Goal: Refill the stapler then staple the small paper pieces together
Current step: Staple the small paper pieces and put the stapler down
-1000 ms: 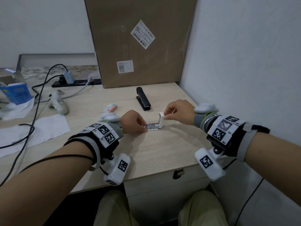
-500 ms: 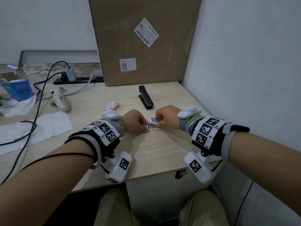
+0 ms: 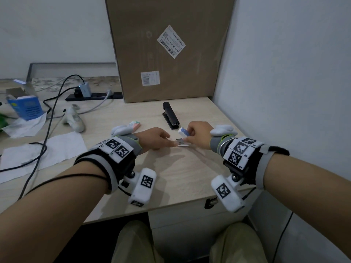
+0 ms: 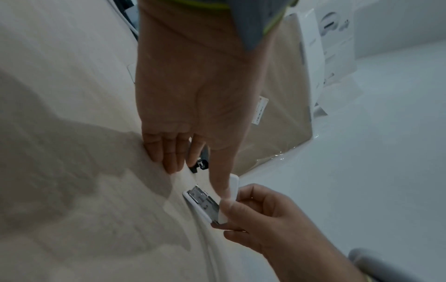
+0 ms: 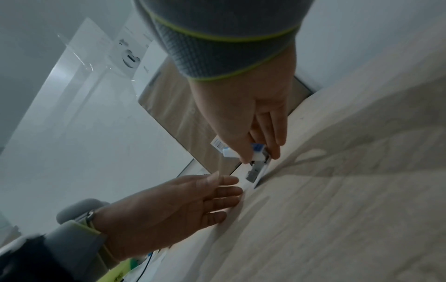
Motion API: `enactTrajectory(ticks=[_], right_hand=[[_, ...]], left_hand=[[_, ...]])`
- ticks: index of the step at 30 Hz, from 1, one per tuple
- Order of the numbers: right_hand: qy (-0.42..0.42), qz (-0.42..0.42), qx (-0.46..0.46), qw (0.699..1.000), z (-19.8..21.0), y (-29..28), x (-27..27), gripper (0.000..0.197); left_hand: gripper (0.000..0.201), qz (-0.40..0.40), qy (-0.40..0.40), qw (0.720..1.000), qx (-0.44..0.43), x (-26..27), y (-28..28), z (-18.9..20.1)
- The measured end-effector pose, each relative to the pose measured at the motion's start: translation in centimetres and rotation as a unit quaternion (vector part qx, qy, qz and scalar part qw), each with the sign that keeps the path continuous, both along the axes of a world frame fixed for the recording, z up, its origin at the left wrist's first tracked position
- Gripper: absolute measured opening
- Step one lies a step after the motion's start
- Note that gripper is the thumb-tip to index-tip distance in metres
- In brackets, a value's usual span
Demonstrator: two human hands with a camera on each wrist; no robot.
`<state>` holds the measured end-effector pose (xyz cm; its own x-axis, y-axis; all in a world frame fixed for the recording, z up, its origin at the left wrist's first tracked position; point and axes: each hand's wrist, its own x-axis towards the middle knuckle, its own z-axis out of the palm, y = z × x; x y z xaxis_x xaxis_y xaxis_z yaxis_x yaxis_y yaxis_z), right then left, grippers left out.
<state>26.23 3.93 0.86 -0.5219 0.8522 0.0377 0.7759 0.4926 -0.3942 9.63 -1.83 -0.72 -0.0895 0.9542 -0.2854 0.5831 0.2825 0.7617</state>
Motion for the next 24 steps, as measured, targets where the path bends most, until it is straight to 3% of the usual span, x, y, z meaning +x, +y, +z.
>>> enactTrajectory(ticks=[5,7,9,14,18,24], right_hand=[[0.042,-0.033,-0.007,0.999,0.6,-0.3,0.0,0.022],[0.030,-0.038,-0.012,0.999,0.5,-0.5,0.1,0.019],[0.037,-0.056,-0.021,0.998,0.3,-0.6,0.3,0.029],[0.120,-0.097,-0.031,0.988,-0.4,-0.9,0.4,0.035],[0.175,-0.112,-0.036,0.978,-1.0,-1.1,0.1,0.029],[0.171,-0.102,-0.040,0.979,-1.2,-0.7,-0.2,0.028]], left_hand=[[0.049,0.069,-0.160,0.984,-0.035,1.2,-0.1,0.7],[0.035,0.088,-0.224,0.969,-0.056,1.9,-0.2,1.0],[0.025,0.122,-0.266,0.954,-0.067,2.2,-0.1,1.1],[0.047,0.186,-0.339,0.919,-0.076,2.6,0.2,1.1],[0.041,0.187,-0.401,0.894,-0.066,2.8,0.6,1.2],[0.036,0.174,-0.399,0.900,0.014,3.1,1.3,1.4]])
